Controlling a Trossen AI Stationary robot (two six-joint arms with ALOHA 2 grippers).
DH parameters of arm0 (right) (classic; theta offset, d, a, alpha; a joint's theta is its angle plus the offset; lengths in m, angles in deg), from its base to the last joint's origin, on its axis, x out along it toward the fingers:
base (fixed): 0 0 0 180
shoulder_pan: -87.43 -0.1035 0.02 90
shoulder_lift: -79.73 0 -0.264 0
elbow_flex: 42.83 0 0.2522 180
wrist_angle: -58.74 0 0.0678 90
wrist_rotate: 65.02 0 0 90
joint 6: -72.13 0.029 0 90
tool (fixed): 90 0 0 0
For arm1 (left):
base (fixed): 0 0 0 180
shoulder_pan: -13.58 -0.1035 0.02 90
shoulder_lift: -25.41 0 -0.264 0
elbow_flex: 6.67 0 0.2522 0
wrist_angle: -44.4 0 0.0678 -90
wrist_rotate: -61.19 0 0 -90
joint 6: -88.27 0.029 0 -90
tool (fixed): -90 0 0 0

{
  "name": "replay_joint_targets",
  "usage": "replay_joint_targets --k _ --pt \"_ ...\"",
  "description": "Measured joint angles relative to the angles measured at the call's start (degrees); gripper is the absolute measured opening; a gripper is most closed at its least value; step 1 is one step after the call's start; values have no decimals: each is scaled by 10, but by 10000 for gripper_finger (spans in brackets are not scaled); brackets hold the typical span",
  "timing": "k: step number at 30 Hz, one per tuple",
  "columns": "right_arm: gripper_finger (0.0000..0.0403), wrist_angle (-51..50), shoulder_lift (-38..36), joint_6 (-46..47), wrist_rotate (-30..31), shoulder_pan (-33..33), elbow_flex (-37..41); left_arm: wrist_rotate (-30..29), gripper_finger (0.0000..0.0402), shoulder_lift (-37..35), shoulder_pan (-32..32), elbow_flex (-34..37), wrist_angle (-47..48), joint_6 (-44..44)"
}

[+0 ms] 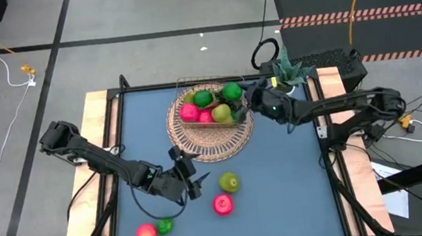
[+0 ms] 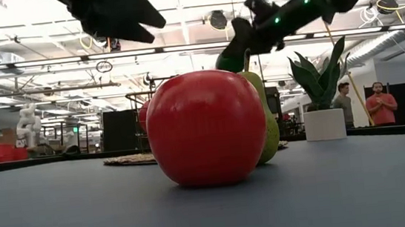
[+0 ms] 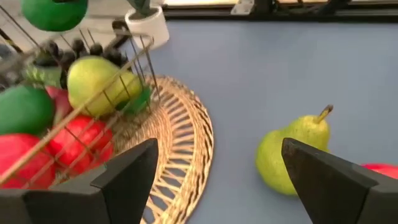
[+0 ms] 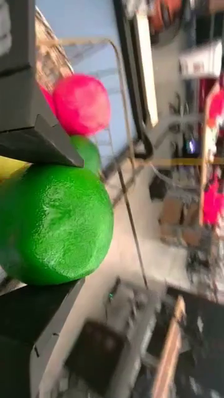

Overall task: Build produce basket
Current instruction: Put the green lime into the gold wire basket

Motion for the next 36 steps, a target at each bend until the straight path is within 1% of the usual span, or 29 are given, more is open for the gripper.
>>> replay_joint_targets --k 2,3,9,13,16,19,22,24,27,29,31,34,36 --pt "264 13 15 4 -41 17 0 11 333 0 -1 0 18 -19" --pt "268 22 20 5 -51 23 0 13 330 0 -1 0 28 -29" --pt "317 29 39 5 -50 44 0 43 311 0 -1 0 87 -81" --pt "342 32 39 -7 -50 44 0 111 301 0 -1 0 125 -103" --pt "348 43 34 -30 -50 40 0 141 294 0 5 0 145 -109" --pt "349 54 27 -51 -50 36 0 146 288 0 14 0 167 -119" --pt "349 54 12 -19 -50 22 0 155 283 0 23 0 199 -133" --pt "349 32 -7 10 -71 7 0 174 280 0 30 0 225 -151" --pt "349 25 -33 45 -147 -25 0 227 277 0 45 0 273 -193" --pt "349 43 -54 70 -192 -57 7 285 274 0 52 0 308 -225" --pt "350 105 -55 78 -202 -97 16 359 274 0 58 -1 345 -258" --pt "350 173 -46 71 -198 -156 41 464 273 0 61 -12 394 -322" --pt "350 205 -37 59 -198 -180 43 511 273 0 62 -14 394 -372"
